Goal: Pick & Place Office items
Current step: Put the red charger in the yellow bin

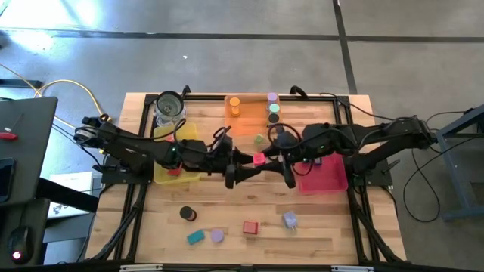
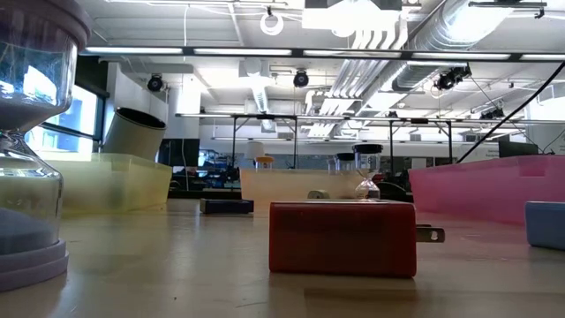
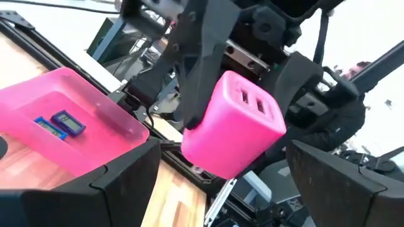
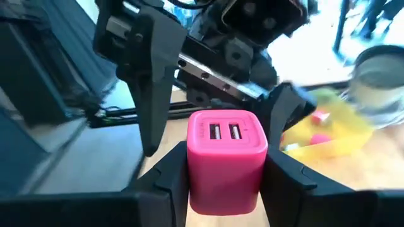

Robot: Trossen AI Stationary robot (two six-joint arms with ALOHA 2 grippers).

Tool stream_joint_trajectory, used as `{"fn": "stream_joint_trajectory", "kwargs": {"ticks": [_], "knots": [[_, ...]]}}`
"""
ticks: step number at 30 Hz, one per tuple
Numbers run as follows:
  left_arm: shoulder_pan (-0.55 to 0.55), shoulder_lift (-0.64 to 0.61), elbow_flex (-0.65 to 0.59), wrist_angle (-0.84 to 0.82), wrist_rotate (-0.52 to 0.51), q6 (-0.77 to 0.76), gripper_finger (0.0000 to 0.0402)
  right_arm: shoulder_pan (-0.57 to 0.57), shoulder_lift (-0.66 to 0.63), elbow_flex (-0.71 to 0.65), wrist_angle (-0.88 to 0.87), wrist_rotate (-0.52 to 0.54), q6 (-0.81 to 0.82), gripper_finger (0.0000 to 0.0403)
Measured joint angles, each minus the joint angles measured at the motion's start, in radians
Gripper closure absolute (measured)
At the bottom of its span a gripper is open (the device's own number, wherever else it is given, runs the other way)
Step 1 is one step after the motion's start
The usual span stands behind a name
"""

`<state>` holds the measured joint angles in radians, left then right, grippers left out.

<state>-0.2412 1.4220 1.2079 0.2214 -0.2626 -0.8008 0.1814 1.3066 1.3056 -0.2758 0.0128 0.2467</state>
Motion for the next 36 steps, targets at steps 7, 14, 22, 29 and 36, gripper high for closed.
{"fn": "stream_joint_trajectory", "kwargs": {"ticks": [7, 14, 22, 29, 36], "knots": [[0.083, 0.000, 0.000, 0.063, 0.113, -0.092, 0.0067, 0.000, -0.010, -0.001, 0.006, 0.115, -0.123, 0.0269], [0.165, 0.000, 0.000, 0.143, 0.258, -0.216, 0.0067, 0.000, -0.011, 0.000, 0.019, 0.188, -0.196, 0.0269], [0.216, 0.000, 0.000, 0.134, 0.363, -0.428, 0.0067, 0.000, -0.010, 0.000, 0.023, 0.195, -0.226, 0.0269], [0.253, 0.000, 0.000, 0.066, 0.454, -0.553, 0.0067, 0.010, -0.010, -0.001, 0.025, 0.191, -0.220, 0.0269], [0.261, 0.000, 0.000, 0.069, 0.466, -0.562, 0.0067, 0.020, -0.010, -0.001, 0.008, 0.217, -0.218, 0.0269]]}}
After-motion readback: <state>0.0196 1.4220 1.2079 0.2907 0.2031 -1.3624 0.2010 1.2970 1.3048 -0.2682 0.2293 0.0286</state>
